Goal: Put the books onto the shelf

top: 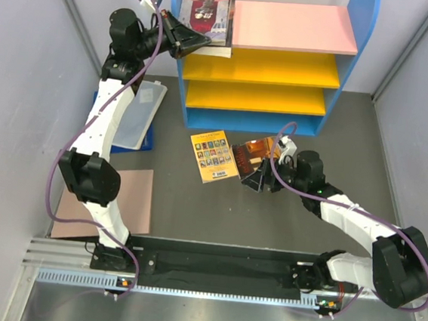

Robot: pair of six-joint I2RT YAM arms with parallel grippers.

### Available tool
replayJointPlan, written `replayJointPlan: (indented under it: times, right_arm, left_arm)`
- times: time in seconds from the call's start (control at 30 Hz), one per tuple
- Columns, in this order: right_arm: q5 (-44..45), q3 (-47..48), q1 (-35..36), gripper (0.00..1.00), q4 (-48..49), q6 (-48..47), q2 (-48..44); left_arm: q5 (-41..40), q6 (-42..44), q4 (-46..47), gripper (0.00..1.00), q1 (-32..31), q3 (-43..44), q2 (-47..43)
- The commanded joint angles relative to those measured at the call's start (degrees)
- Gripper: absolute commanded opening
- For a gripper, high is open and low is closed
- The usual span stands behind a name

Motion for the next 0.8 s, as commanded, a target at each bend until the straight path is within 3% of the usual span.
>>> replayJointPlan:
  times: [0.0,0.13,0.23,0.3,0.47,0.6,0.7,0.77]
  right_arm:
    - [-0.09,-0.28,0.94,0.94,3.96,0.31,-0.15]
    - [1.23,0.24,0.94,0.95,2.38,-0.39,-0.50]
    - [3.85,1.55,0.94,0.94,-1.04,-1.44,0.28]
    - [5.79,2.61,0.94,0.94,-5.08,-2.32,1.60]
    - [12.74,6.74,0.76,0.93,-11.33,-3.03,8.01]
    - [13.71,10.26,0.15,0.92,-13.79,-3.12,13.03]
    - [15.46,14.73,-0.20,0.91,-14.49,-3.12,15.49]
    - [17.31,17.02,-0.38,0.91,-15.46,-3.73,17.16]
  left_arm:
    - [0.62,1.65,1.97,0.00,-0.23,2.26,-0.56]
    - [2.56,4.63,2.49,0.00,-0.66,-2.12,-5.72]
    - [2.48,10.95,0.65,0.04,-2.50,-9.93,-12.04]
    - [1.16,18.77,-6.08,0.09,-5.04,-16.35,-15.40]
    - [-11.11,31.69,-13.06,0.12,-11.82,-35.65,-26.21]
    - [-19.22,34.96,-14.56,0.13,-16.91,-46.41,-30.44]
    - [-26.61,36.90,-15.88,0.19,-18.59,-52.65,-33.16]
    - [-28.80,37.08,-15.01,0.37,-18.68,-56.60,-33.61]
